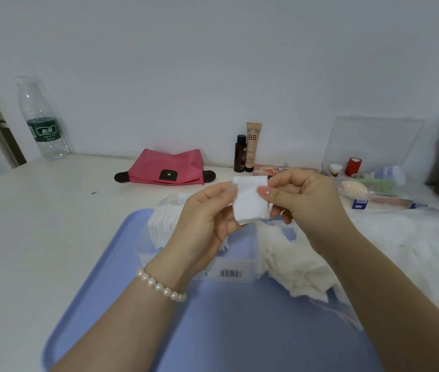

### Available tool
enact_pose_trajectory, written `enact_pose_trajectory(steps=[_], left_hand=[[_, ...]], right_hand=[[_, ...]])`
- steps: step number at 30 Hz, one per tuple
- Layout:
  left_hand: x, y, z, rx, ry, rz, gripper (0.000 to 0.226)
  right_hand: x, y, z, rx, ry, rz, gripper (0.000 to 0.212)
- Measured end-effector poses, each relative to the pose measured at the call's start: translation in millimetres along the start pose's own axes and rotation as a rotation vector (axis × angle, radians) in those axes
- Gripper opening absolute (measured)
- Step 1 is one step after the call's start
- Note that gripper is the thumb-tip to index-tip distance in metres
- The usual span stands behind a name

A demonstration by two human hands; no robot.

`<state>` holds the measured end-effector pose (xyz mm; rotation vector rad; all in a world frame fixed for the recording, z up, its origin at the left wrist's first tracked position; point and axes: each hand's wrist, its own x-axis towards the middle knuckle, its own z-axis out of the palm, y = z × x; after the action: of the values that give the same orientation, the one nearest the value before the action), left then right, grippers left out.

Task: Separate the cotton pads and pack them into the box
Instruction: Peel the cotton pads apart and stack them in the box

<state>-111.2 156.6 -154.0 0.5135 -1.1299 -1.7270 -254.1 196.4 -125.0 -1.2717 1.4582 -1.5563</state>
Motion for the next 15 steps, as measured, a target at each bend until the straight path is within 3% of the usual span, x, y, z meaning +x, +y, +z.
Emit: enact_pose_trajectory(steps=[15], left_hand=[[-0.4, -2.5, 1.3, 0.073, 0.028, 0.023, 0.023]], right_hand=[[1.7, 8.0, 3.6, -0.221, 0.063, -0.105, 0.017]])
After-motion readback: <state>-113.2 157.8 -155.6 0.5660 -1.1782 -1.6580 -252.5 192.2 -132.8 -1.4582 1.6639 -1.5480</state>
